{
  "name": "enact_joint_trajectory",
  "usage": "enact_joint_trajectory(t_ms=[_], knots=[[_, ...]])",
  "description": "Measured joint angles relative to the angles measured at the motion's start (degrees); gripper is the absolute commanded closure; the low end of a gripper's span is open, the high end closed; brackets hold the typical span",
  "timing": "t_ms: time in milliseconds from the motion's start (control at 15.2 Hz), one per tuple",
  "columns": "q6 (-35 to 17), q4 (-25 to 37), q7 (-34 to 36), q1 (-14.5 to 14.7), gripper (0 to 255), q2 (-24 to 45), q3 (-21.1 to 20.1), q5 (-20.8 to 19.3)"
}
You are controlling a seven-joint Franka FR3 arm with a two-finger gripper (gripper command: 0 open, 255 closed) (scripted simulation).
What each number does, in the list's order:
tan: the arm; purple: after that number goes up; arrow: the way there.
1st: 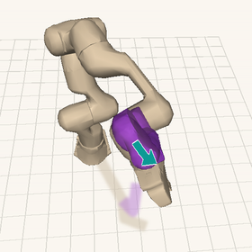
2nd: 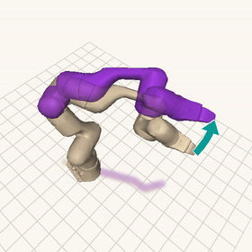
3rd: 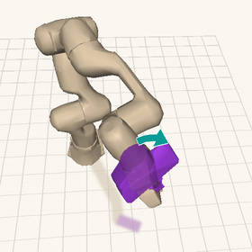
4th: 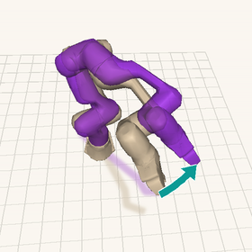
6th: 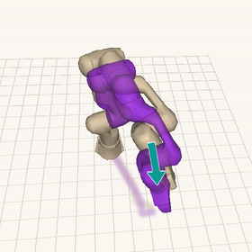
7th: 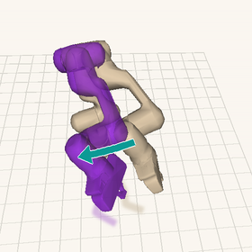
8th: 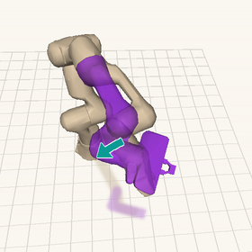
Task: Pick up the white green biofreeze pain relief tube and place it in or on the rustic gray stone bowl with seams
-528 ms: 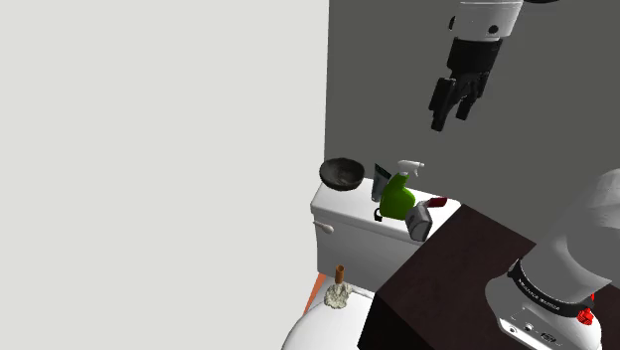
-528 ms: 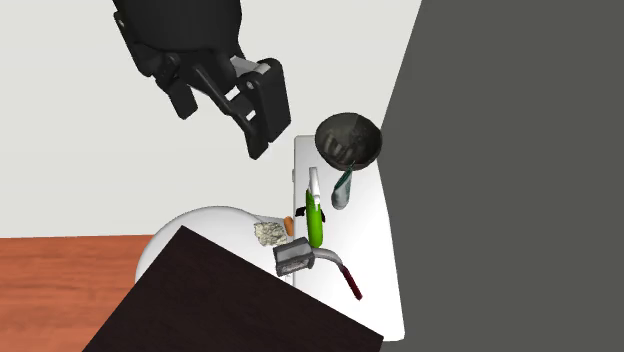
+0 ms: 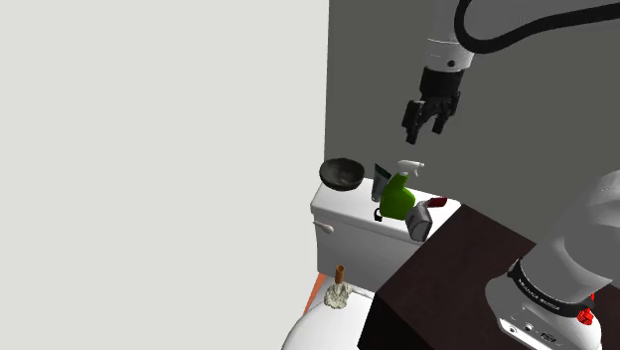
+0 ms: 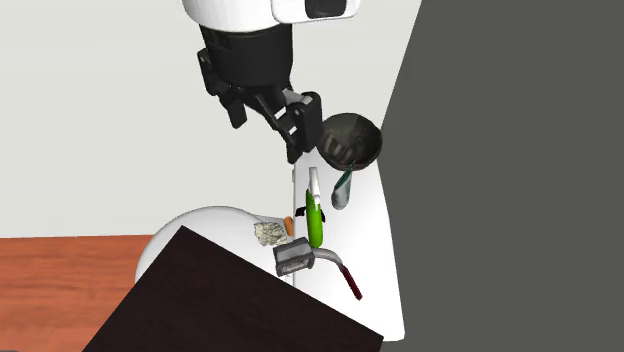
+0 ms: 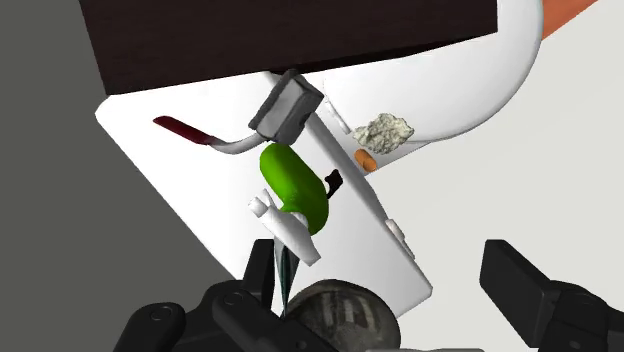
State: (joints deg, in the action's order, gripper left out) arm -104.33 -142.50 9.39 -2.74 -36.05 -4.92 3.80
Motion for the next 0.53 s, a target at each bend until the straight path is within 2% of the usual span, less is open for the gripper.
enact_joint_trajectory(t_ms=[528], knots=[[-16.5,-0.4,5.1,-3.3,0,14.9,-1.2,-2.5]])
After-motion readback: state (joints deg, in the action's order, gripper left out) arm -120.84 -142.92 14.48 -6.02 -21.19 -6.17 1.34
